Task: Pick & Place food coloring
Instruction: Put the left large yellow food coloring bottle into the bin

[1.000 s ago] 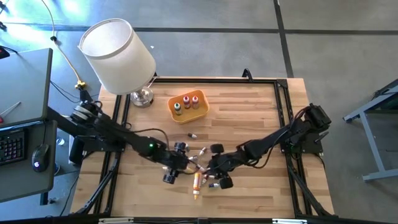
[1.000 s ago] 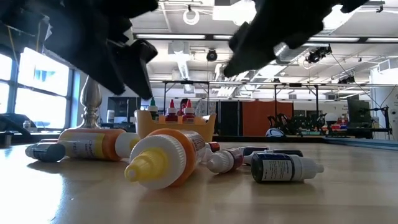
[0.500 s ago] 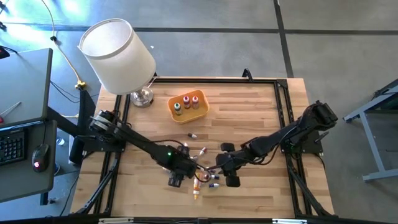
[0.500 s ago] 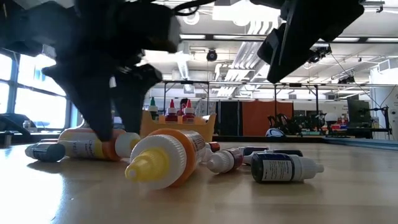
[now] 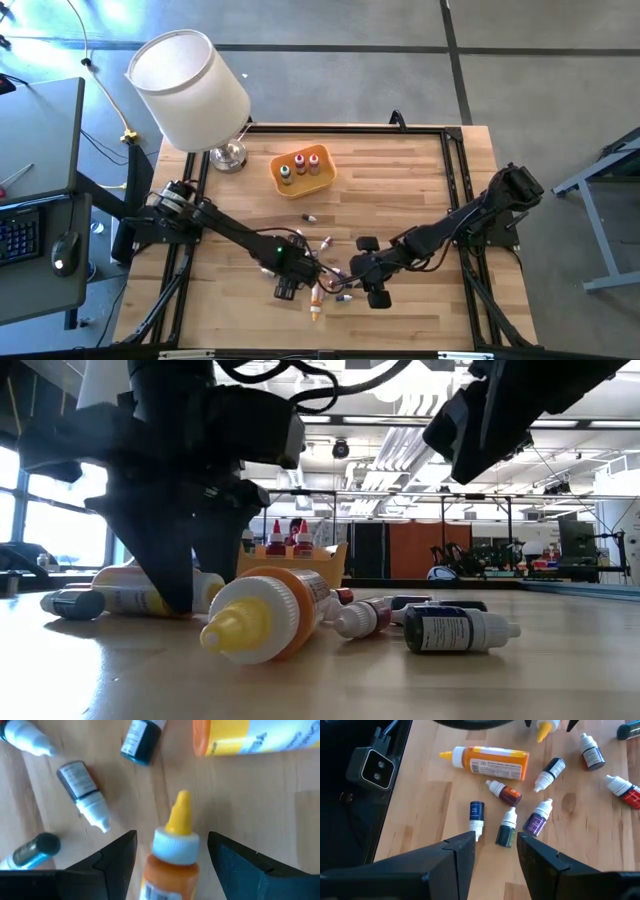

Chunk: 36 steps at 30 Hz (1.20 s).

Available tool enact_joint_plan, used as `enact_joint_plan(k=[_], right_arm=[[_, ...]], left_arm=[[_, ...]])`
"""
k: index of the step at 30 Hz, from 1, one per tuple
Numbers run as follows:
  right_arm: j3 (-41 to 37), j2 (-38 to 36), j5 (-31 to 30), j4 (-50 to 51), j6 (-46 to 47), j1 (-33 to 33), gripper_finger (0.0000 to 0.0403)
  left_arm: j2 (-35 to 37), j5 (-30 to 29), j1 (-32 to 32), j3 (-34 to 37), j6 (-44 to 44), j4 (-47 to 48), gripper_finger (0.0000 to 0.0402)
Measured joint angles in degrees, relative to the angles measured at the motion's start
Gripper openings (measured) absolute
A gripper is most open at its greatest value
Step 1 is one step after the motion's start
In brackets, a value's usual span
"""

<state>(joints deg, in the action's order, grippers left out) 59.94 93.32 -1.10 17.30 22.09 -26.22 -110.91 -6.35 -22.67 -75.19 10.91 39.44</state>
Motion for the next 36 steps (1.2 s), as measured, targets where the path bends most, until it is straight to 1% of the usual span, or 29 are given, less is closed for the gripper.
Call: enact_joint_plan(k=[7,11,17,21,30,32,36], right_arm=[[0.00,0.00,-1.31,-0.51,0.00,-0.07,0.0138],[0.00,0.00,-1.60,-0.64,0.00,-0.09,0.0138],[0.00,0.00,-1.66,-0.69,0.00,-0.09,0.0138],[0.00,0.00,-1.73,-0.78,0.00,-0.09,0.0138],[0.00,0.02,-1.73,-0.78,0.00,-0.09,0.0138],[0.00,0.02,-1.73,-0.78,0.00,-0.09,0.0138],[0.00,0.04,-1.70,-0.76,0.00,-0.09,0.0138]], left_arm=[[-0.65,-0.18,0.61,-0.06,-0.11,0.58,0.0238],[-0.65,-2.99,0.60,-0.05,-0.12,0.63,0.0238],[-0.64,-3.06,0.61,-0.04,-0.12,0.66,0.0236],[-0.65,-3.04,0.58,-0.01,-0.12,0.57,0.0215],[-0.63,-3.39,0.61,-0.01,0.49,0.03,0.0141],[-0.63,-3.42,0.61,-0.46,1.53,-0.07,0.0133],[-0.63,-4.11,0.58,-3.20,2.89,0.08,0.0130]])
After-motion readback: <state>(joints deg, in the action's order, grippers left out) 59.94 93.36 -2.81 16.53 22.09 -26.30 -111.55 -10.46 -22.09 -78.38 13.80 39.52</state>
